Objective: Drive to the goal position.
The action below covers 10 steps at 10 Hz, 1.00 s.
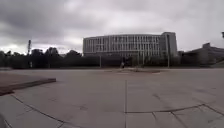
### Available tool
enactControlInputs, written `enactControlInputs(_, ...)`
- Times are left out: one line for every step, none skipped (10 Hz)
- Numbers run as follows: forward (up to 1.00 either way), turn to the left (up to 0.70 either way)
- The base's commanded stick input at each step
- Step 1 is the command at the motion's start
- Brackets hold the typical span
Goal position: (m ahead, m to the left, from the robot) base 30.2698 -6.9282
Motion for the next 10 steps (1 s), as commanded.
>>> enactControlInputs(0.7, 0.0)
enactControlInputs(0.7, 0.0)
enactControlInputs(0.7, 0.0)
enactControlInputs(0.7, 0.0)
enactControlInputs(0.7, 0.0)
enactControlInputs(0.7, 0.0)
enactControlInputs(0.7, 0.0)
enactControlInputs(0.7, 0.0)
enactControlInputs(0.7, 0.0)
enactControlInputs(0.7, 0.0)
